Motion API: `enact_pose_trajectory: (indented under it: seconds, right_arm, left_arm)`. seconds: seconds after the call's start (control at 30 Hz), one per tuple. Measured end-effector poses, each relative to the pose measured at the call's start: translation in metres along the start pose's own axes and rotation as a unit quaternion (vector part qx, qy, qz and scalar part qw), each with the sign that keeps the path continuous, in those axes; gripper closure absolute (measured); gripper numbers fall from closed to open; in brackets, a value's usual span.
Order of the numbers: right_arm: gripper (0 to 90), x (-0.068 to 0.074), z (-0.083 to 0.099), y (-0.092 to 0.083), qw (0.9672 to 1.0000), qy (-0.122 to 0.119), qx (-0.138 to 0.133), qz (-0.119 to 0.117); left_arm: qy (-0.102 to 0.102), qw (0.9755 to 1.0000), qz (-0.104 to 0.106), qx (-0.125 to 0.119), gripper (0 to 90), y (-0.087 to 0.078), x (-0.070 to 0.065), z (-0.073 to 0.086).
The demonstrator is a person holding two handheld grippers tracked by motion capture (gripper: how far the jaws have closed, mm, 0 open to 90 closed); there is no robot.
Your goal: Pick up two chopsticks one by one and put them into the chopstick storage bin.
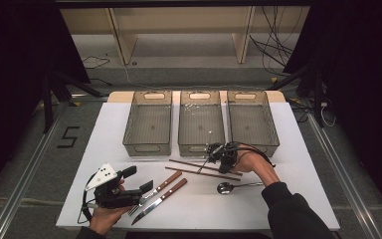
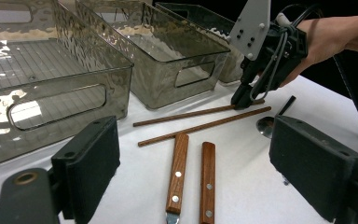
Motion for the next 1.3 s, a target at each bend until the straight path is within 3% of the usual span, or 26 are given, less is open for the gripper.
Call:
enact_pose_trajectory:
  seconds: [0.1, 0.4, 0.6, 0.73, 0.77, 0.8, 0.9, 1.0, 1.17, 1.23, 1.27, 1.3]
  right_arm:
    - [84.1, 0.001, -0.001, 0.000, 0.9999, -0.009, -0.001, 0.006]
    - [85.0, 0.002, 0.001, -0.006, 0.9998, -0.007, -0.009, 0.014]
    - [85.0, 0.003, 0.005, -0.022, 0.9985, -0.002, -0.052, 0.016]
    - [85.0, 0.010, 0.009, -0.038, 0.9947, 0.015, -0.101, 0.012]
    - [85.0, 0.010, 0.009, -0.038, 0.9947, 0.015, -0.101, 0.012]
    - [85.0, 0.017, 0.010, -0.046, 0.9905, 0.046, -0.129, 0.012]
    - [85.0, 0.023, 0.011, -0.058, 0.9801, 0.089, -0.177, 0.009]
    - [85.0, 0.028, 0.012, -0.064, 0.9673, 0.134, -0.215, 0.010]
    - [85.0, 0.041, 0.010, -0.072, 0.9486, 0.174, -0.264, 0.018]
    - [85.0, 0.045, 0.008, -0.075, 0.9410, 0.185, -0.283, 0.018]
    - [84.9, 0.048, 0.006, -0.076, 0.9362, 0.195, -0.292, 0.014]
    - [84.9, 0.050, 0.006, -0.077, 0.9338, 0.197, -0.299, 0.013]
  left_arm:
    - [0.000, 1.0000, 0.000, -0.001, 15.6, 0.000, 0.000, 0.000]
    - [0.000, 1.0000, -0.001, 0.001, 15.7, 0.000, 0.000, 0.000]
    - [-0.002, 1.0000, -0.002, 0.003, 15.6, 0.000, 0.001, 0.001]
    - [-0.008, 0.9999, -0.004, 0.005, 15.6, 0.000, 0.002, 0.000]
    - [-0.008, 0.9999, -0.004, 0.005, 15.6, 0.000, 0.002, 0.000]
    - [-0.012, 0.9999, -0.004, 0.003, 15.6, 0.001, 0.001, 0.000]
    - [-0.031, 0.9995, -0.003, 0.000, 15.8, 0.006, -0.001, -0.006]
    - [-0.034, 0.9994, 0.004, 0.009, 15.8, 0.015, -0.006, -0.012]
    - [-0.045, 0.9987, 0.020, 0.012, 16.9, 0.033, -0.013, -0.024]
    - [-0.045, 0.9982, 0.028, 0.027, 17.4, 0.050, -0.017, -0.031]
    - [-0.045, 0.9982, 0.028, 0.027, 17.8, 0.050, -0.017, -0.031]
    - [-0.043, 0.9982, 0.024, 0.034, 18.1, 0.059, -0.018, -0.035]
Point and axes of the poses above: each handheld gripper's, and its own axes: y roughly forward along the jaws, z roughly out of its underside, x roughly to its left, the point moved 5 cm from there along y, roughly forward along the jaws, and after that the axes turned 11 degrees about z, right-handed, at the moved point
